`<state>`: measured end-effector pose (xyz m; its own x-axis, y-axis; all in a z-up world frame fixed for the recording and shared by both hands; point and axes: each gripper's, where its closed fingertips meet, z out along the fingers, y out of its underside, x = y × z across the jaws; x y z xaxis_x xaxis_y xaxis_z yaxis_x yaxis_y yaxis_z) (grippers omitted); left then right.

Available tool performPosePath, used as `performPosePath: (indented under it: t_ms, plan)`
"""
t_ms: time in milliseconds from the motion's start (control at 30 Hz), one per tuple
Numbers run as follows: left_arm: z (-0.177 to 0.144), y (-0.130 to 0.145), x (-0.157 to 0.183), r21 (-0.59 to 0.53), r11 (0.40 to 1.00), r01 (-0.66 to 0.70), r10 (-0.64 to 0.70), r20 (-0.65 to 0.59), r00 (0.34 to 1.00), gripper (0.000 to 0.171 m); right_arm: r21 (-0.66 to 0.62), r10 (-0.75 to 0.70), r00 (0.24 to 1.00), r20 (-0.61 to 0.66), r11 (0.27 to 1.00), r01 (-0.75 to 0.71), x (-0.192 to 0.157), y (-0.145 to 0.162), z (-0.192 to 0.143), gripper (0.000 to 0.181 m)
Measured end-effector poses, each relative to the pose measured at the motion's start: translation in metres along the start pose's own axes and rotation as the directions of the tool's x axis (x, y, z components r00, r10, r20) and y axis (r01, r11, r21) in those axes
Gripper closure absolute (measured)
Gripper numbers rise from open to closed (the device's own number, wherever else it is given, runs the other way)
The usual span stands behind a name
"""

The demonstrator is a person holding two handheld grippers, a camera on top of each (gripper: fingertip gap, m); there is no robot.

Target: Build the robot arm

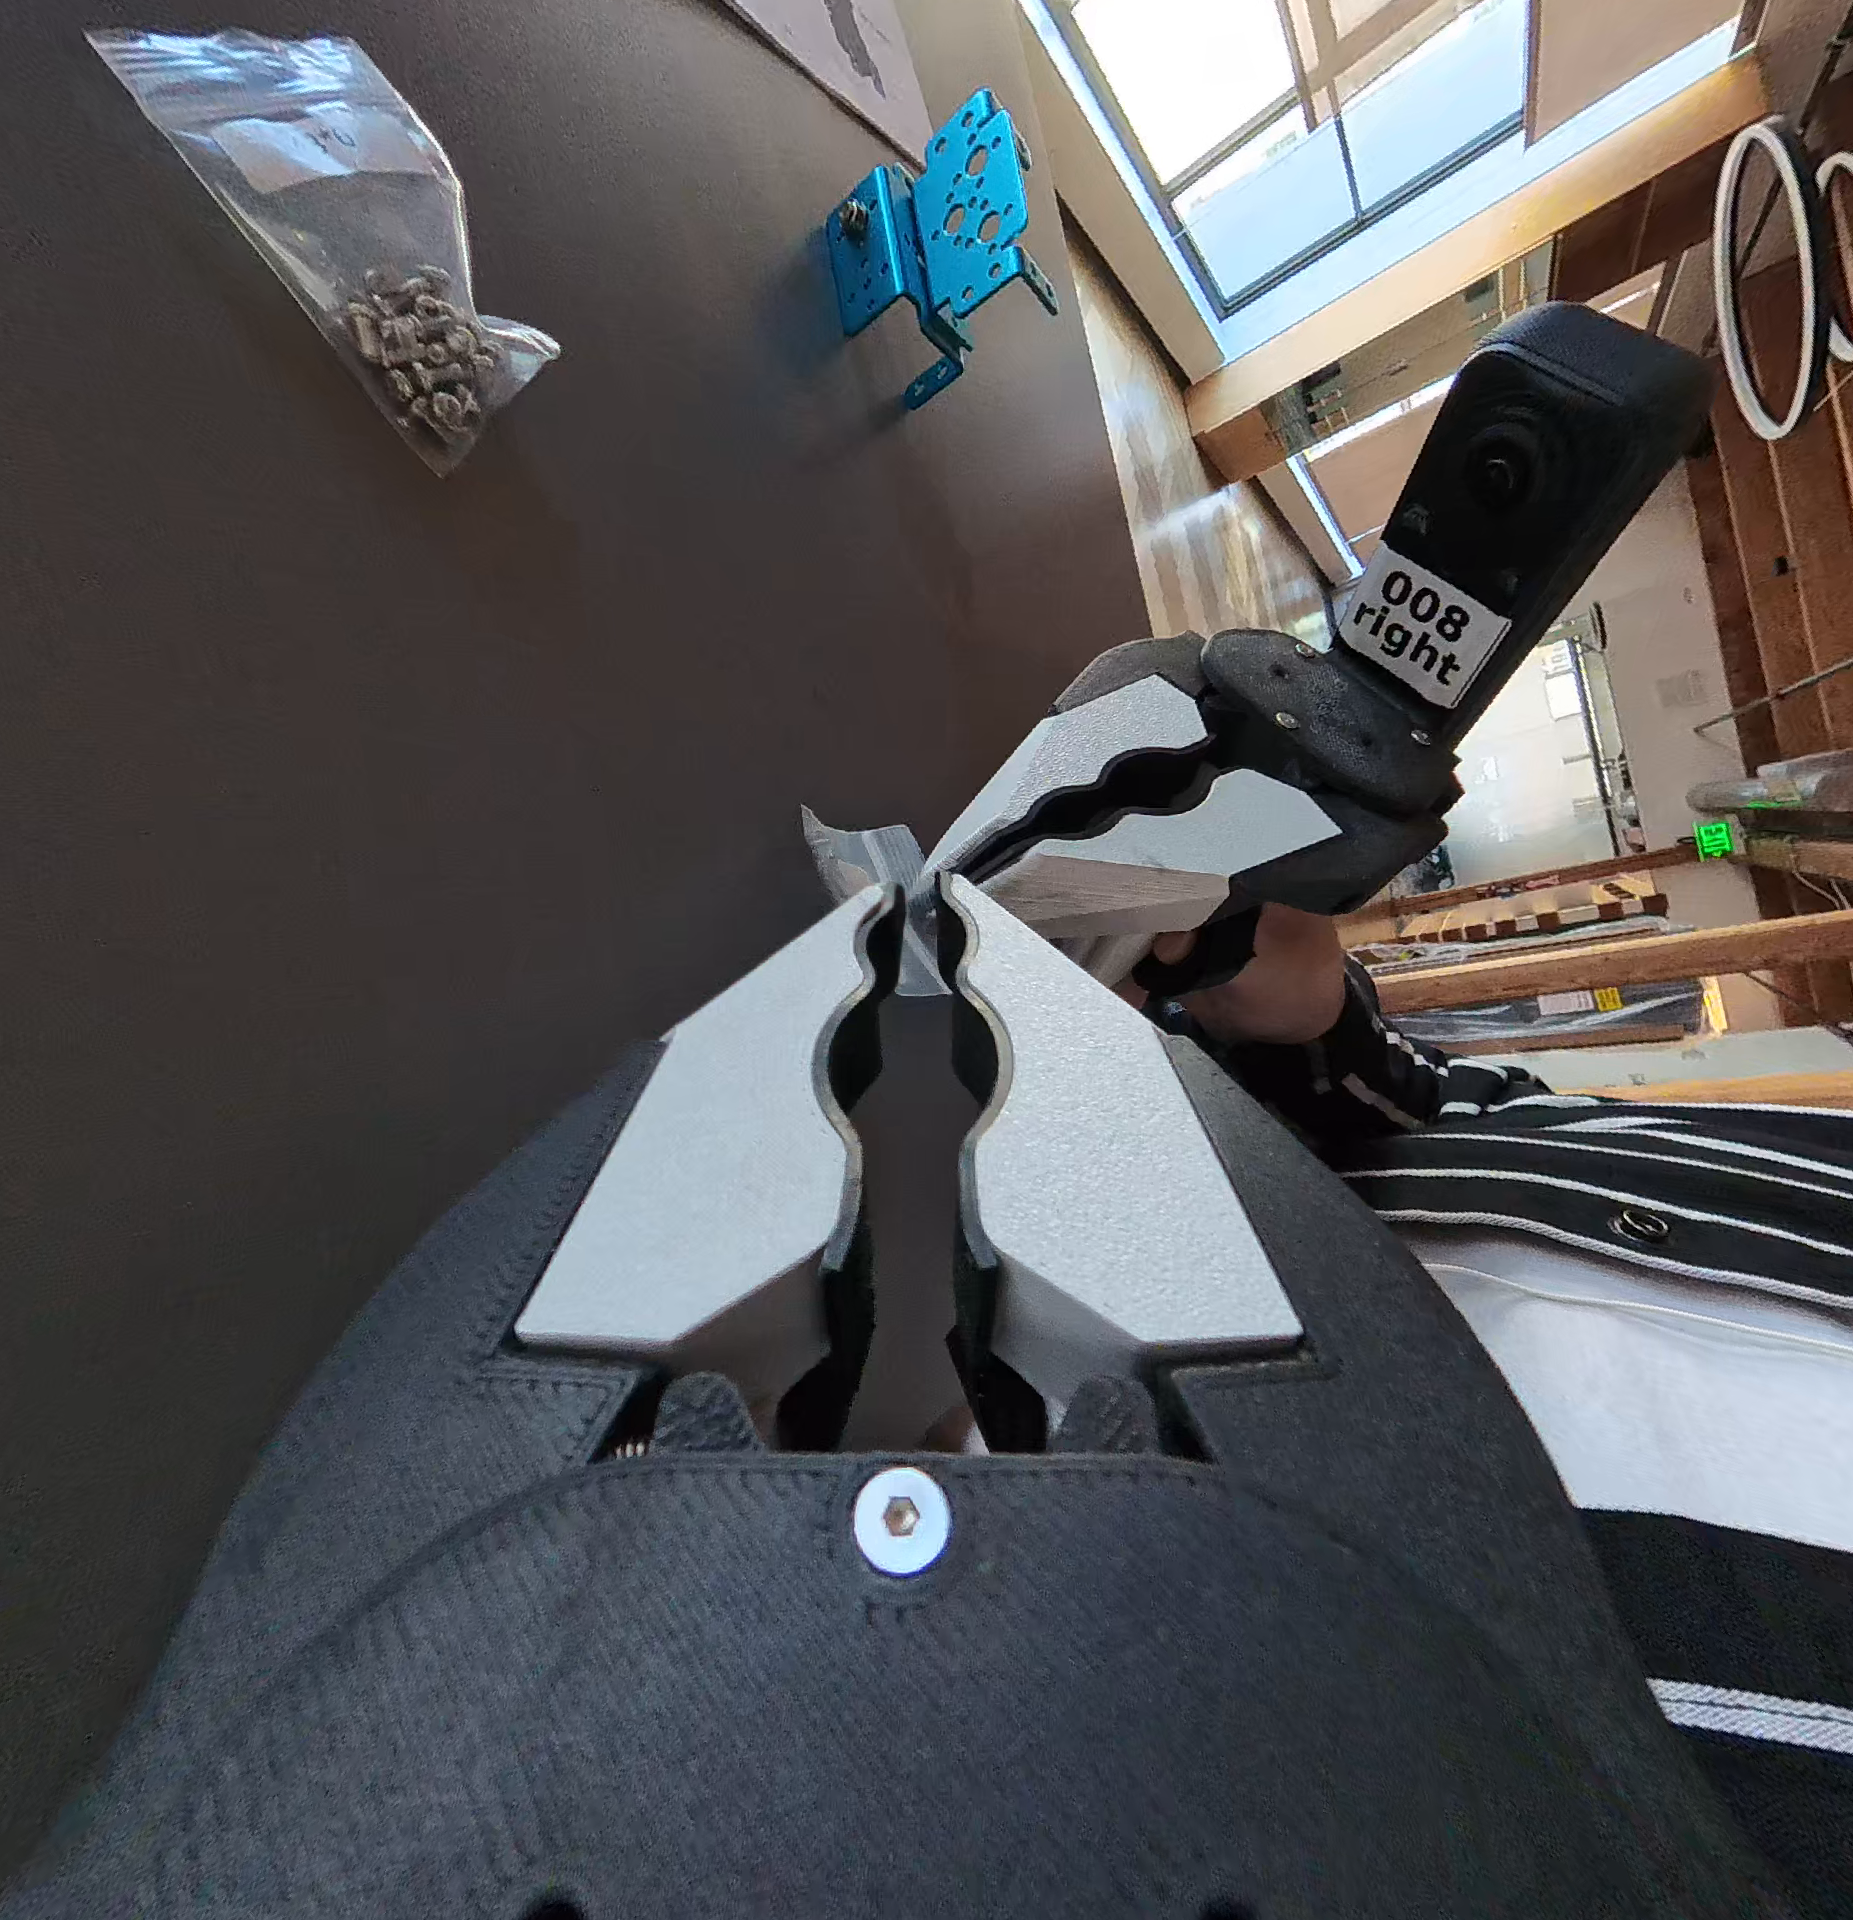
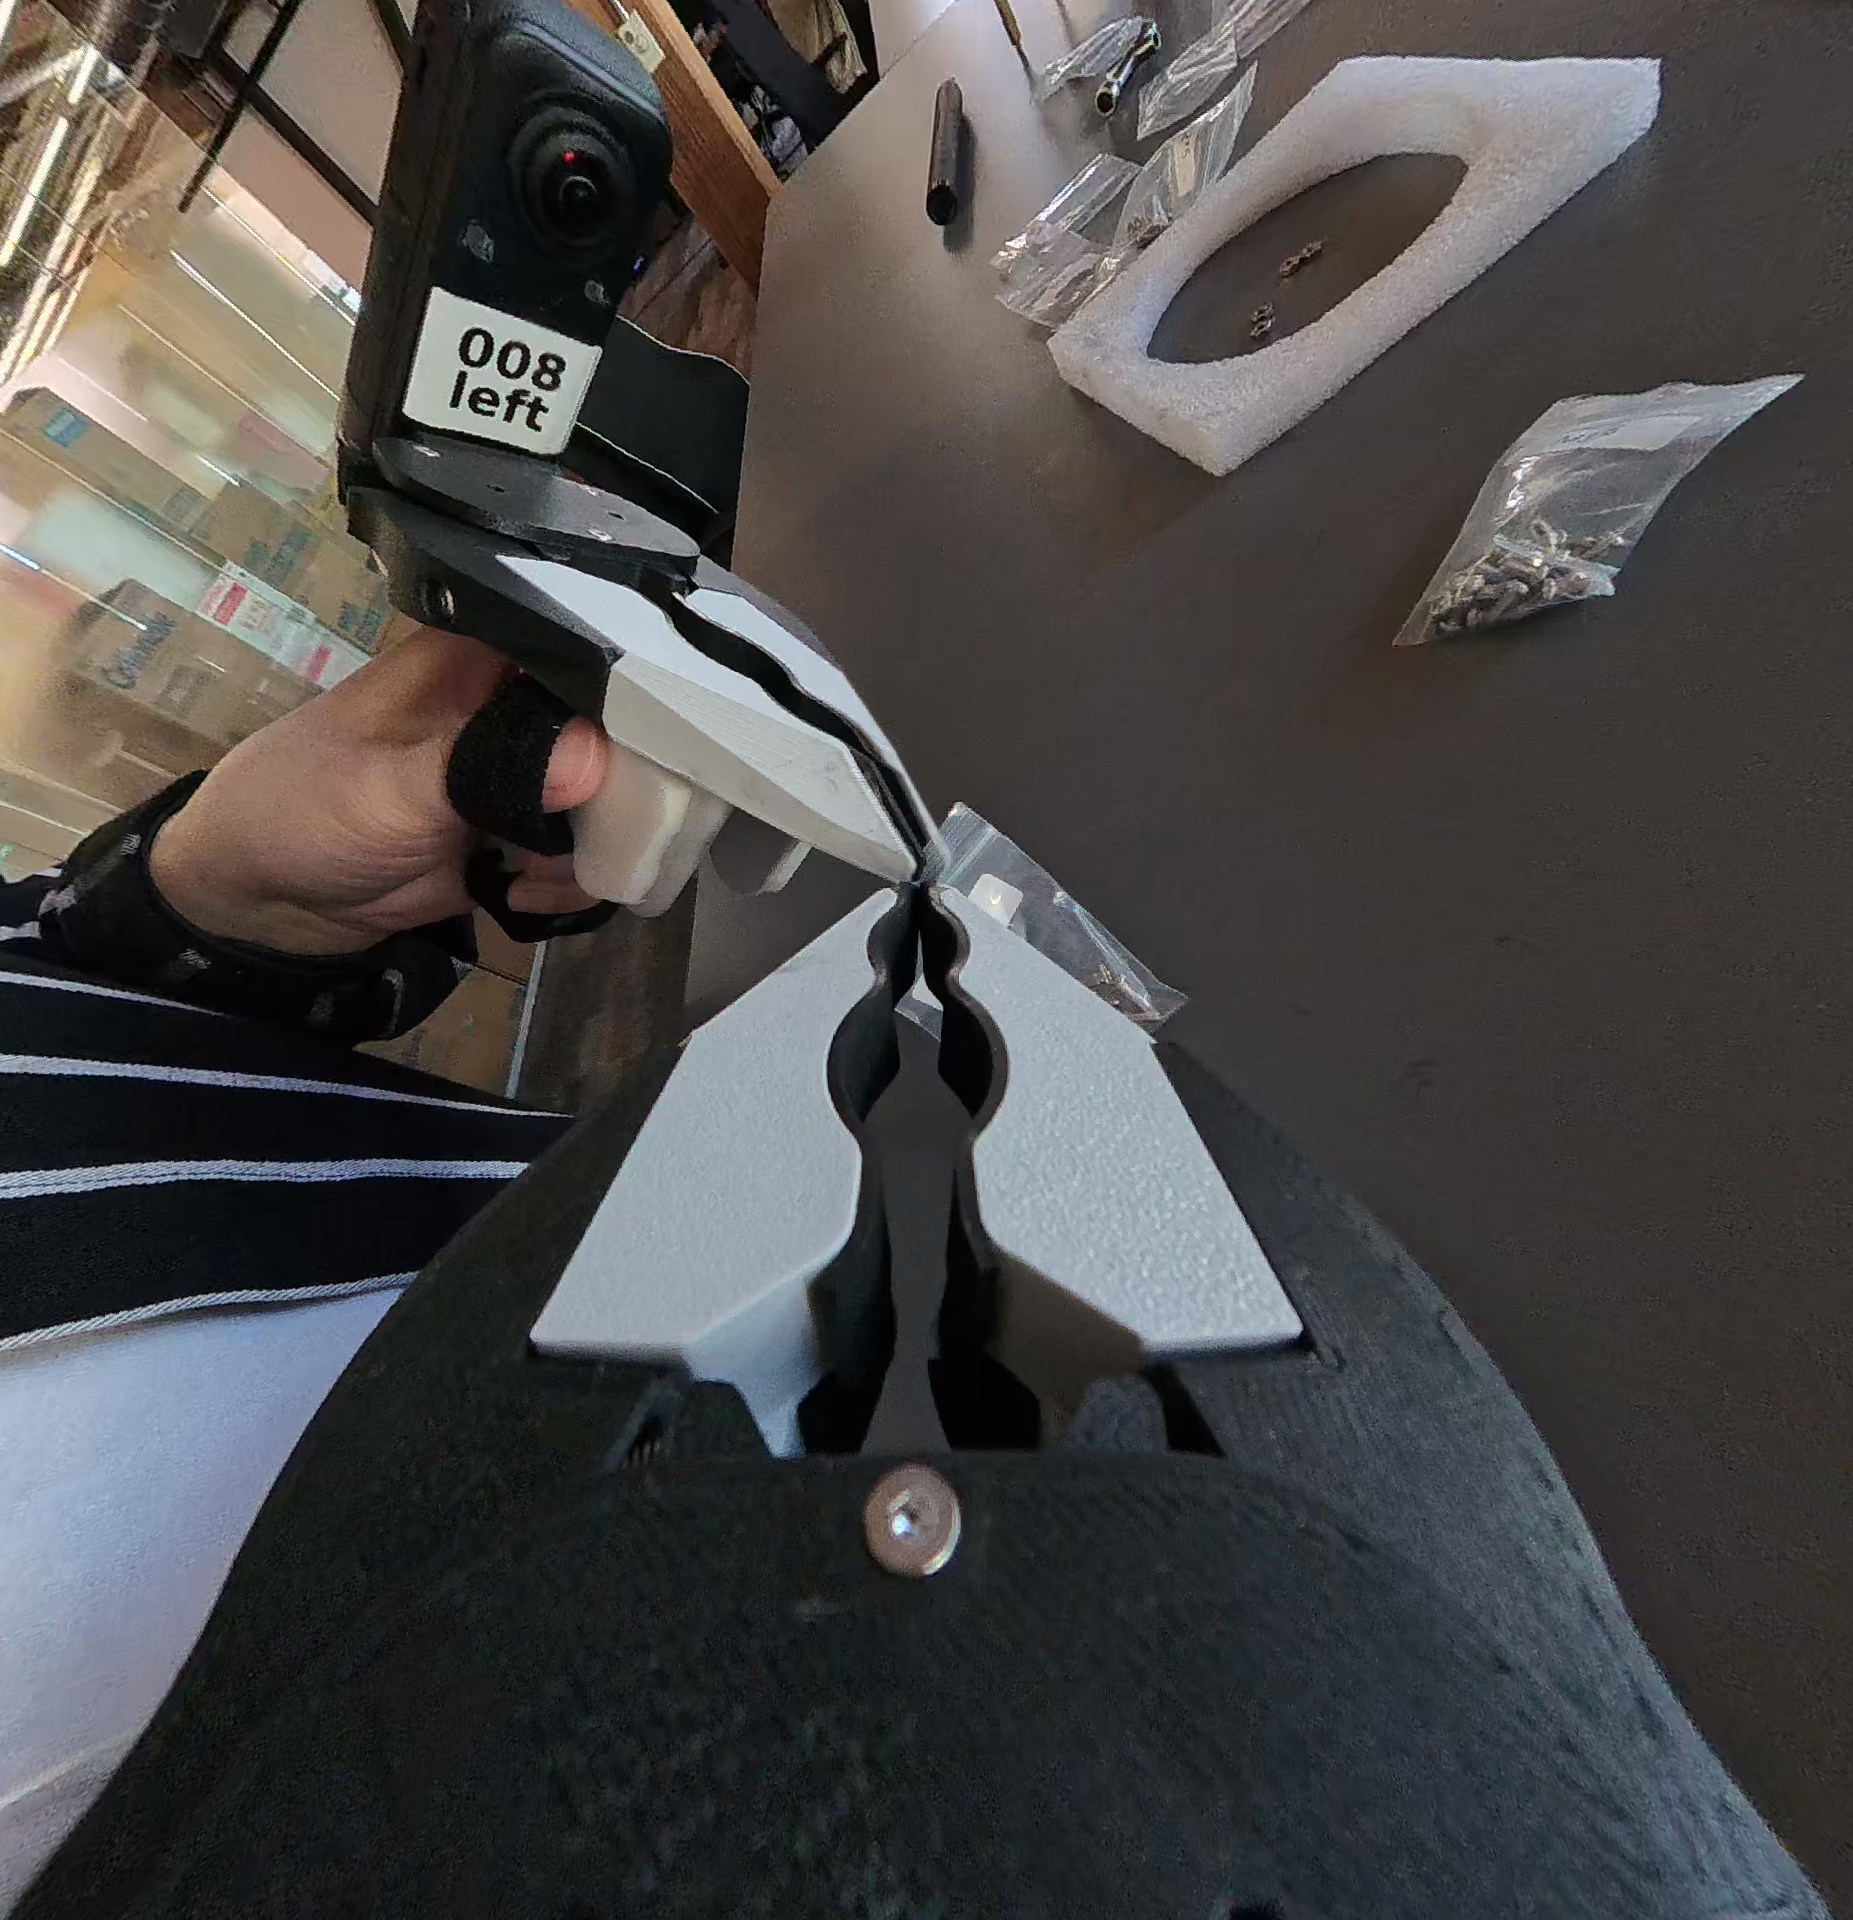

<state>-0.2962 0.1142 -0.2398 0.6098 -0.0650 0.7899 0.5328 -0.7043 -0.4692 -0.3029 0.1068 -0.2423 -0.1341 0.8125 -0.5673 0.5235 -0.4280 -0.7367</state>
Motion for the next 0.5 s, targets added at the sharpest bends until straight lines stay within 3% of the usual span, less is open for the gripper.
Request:
performPosePath:
  t_ms: [200,500]
  plan:
    - [-0.0016,0.0001,0.0058,0.010,0.999,0.032,-0.032,-0.063,0.998,0.171,0.026,0.038,0.999,0.016,0.999,-0.039,0.0006,-0.0039,-0.0035,0.181]
    - [-0.0012,0.0042,0.0008,-0.026,0.999,0.028,-0.030,-0.047,0.998,0.171,0.016,0.036,0.999,0.018,0.999,-0.037,0.0016,-0.0010,-0.0023,0.181]
